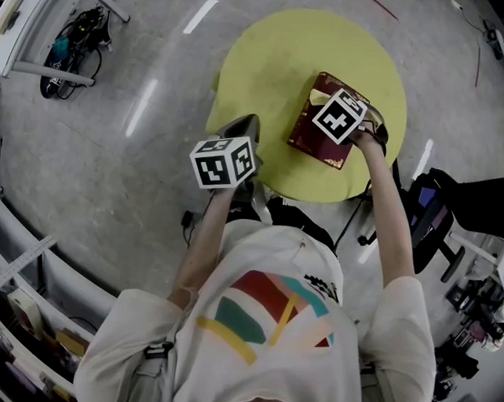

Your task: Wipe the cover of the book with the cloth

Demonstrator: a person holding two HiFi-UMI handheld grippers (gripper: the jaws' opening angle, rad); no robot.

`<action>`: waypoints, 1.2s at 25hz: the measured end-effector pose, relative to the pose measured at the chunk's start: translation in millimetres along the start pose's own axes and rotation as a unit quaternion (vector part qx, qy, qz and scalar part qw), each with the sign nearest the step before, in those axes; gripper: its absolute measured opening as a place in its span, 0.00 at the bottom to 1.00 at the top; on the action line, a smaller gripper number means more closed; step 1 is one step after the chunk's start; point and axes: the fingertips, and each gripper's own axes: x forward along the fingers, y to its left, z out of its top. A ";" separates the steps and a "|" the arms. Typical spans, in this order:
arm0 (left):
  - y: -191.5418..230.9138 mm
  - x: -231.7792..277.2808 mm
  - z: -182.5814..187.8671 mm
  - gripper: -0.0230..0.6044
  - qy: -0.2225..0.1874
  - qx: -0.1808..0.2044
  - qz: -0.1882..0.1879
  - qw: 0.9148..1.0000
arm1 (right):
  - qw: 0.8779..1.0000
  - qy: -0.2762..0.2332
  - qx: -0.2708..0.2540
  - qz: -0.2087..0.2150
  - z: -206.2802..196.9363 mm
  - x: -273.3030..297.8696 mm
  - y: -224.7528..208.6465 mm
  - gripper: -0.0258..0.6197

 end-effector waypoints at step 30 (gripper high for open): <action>-17.1 9.8 2.1 0.06 0.011 0.018 -0.016 1.000 | 1.000 -0.016 0.004 0.013 -22.5 -17.7 143.8 0.08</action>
